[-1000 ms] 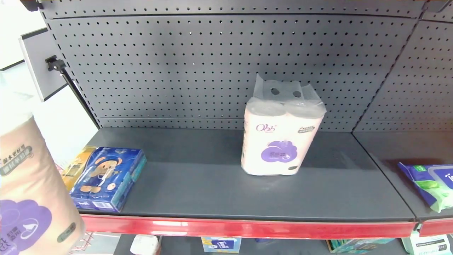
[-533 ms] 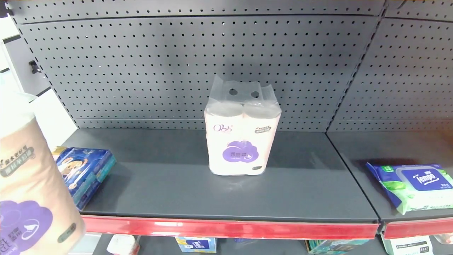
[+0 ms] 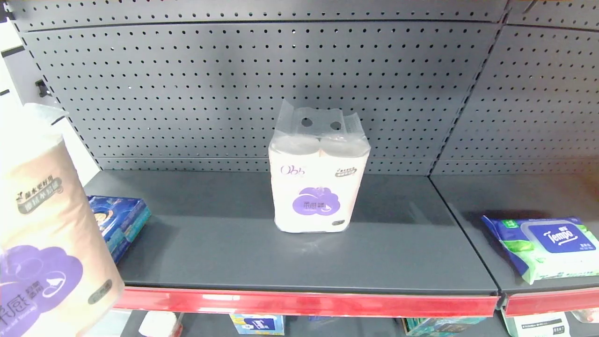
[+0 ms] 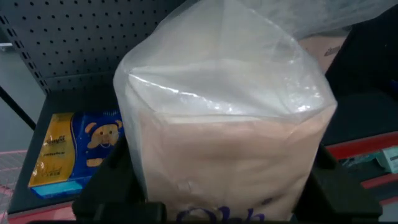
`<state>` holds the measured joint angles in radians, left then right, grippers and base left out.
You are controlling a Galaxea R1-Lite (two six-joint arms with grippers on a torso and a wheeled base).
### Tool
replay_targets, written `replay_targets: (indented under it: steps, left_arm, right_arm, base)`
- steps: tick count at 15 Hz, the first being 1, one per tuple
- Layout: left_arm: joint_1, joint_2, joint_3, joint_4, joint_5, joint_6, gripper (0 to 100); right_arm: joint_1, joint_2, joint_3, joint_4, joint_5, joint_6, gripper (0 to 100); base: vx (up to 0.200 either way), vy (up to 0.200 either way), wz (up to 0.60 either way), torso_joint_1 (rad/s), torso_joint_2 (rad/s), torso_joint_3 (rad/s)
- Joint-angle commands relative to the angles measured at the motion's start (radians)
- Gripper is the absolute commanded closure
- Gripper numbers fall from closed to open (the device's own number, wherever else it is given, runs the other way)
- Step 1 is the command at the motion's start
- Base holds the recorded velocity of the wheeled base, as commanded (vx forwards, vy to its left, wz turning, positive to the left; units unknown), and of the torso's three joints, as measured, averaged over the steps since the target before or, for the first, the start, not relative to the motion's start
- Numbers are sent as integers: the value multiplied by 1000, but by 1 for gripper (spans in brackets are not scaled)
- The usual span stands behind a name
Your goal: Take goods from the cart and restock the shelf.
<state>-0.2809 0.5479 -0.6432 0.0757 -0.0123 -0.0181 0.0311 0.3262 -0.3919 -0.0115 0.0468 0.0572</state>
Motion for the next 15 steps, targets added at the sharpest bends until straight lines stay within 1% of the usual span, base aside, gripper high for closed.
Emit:
replay_targets:
  steps: [1,2,3,4,5,6,7,8,9,14,15]
  left_arm:
    - [0,67,0,-34,-12,-2,100]
    - [0,76,0,-50,-29,-2,100]
    - [2,95,2,-62,-35,0,100]
    - [2,98,2,-63,-35,0,100]
    - [3,107,0,-63,-32,0,100]
    - [8,121,0,-63,-31,0,100]
    - [8,126,-1,-63,-31,0,100]
    - [8,136,-1,-63,-37,0,100]
    - [8,139,-1,-63,-38,0,100]
    - [6,155,-21,-65,-40,0,100]
    - [6,155,-21,-65,-40,0,100]
  right_arm:
    - [128,777,-495,-108,192,3,0]
    - [136,840,-482,-163,318,-17,0]
    - [138,918,-464,-185,435,-85,0]
    - [138,952,-461,-186,475,-128,0]
    - [133,1034,-469,-189,588,-209,0]
    - [132,1085,-478,-193,656,-235,0]
    - [139,1119,-490,-193,679,-258,0]
    - [164,1162,-504,-193,696,-295,0]
    - [188,1191,-521,-193,722,-301,0]
    - [213,1327,-613,-193,837,-326,0]
    - [216,1360,-636,-193,848,-359,0]
  base:
    - [0,0,0,0,0,0]
    - [0,0,0,0,0,0]
    - [0,0,0,0,0,0]
    - [0,0,0,0,0,0]
    - [0,0,0,0,0,0]
    - [0,0,0,0,0,0]
    - [0,0,0,0,0,0]
    - [0,0,0,0,0,0]
    - [0,0,0,0,0,0]
    - [0,0,0,0,0,0]
    - [0,0,0,0,0,0]
